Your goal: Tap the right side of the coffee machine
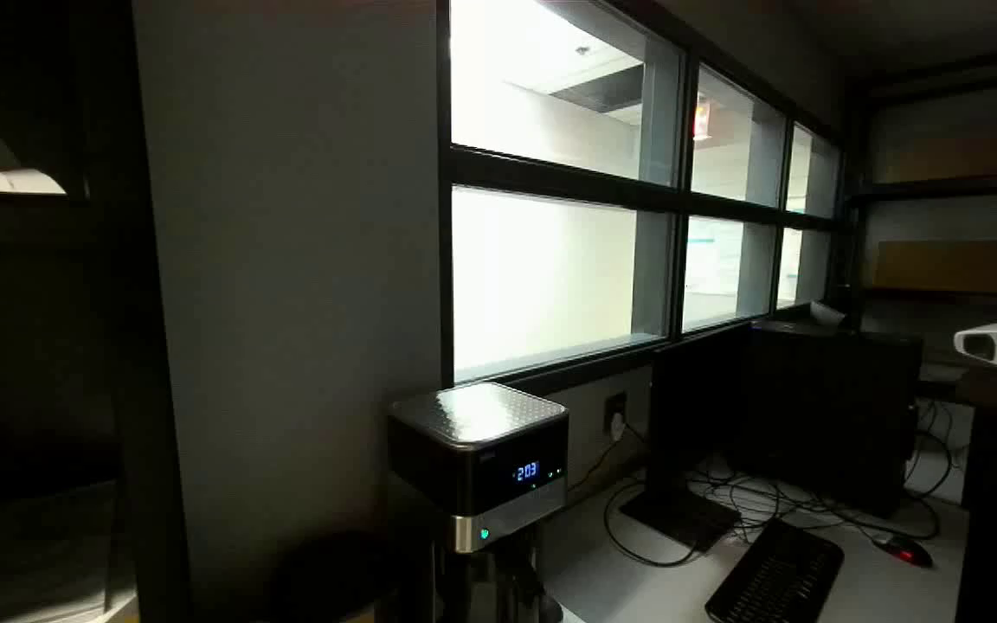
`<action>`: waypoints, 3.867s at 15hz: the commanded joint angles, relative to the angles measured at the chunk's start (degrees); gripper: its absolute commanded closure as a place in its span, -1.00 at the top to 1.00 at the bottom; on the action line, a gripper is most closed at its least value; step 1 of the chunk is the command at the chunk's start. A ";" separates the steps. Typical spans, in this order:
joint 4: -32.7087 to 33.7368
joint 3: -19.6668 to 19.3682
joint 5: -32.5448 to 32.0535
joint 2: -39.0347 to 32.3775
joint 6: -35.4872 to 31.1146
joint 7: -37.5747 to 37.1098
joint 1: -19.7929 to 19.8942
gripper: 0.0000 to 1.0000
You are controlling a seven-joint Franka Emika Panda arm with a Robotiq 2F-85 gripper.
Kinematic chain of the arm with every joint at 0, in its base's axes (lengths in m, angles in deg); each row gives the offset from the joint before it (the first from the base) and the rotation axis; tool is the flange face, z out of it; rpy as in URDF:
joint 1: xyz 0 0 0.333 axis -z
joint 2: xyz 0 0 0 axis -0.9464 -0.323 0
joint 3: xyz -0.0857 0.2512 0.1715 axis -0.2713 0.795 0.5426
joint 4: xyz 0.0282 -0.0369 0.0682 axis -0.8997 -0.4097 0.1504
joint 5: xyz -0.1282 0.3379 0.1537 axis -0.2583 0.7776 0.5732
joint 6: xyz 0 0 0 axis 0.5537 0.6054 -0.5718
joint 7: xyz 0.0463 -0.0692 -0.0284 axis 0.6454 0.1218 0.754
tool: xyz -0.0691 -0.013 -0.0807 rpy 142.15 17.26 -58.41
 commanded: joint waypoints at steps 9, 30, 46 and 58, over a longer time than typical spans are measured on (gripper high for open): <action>0.08 -0.80 -0.31 -0.03 0.17 -0.28 -0.87 1.00; 9.19 -0.26 -7.92 -14.05 -20.73 5.24 -2.66 0.30; 21.92 0.18 -18.58 -29.56 -33.28 7.80 -6.77 -0.99; 33.61 -0.47 -24.19 -41.62 -44.47 5.92 -9.45 -0.99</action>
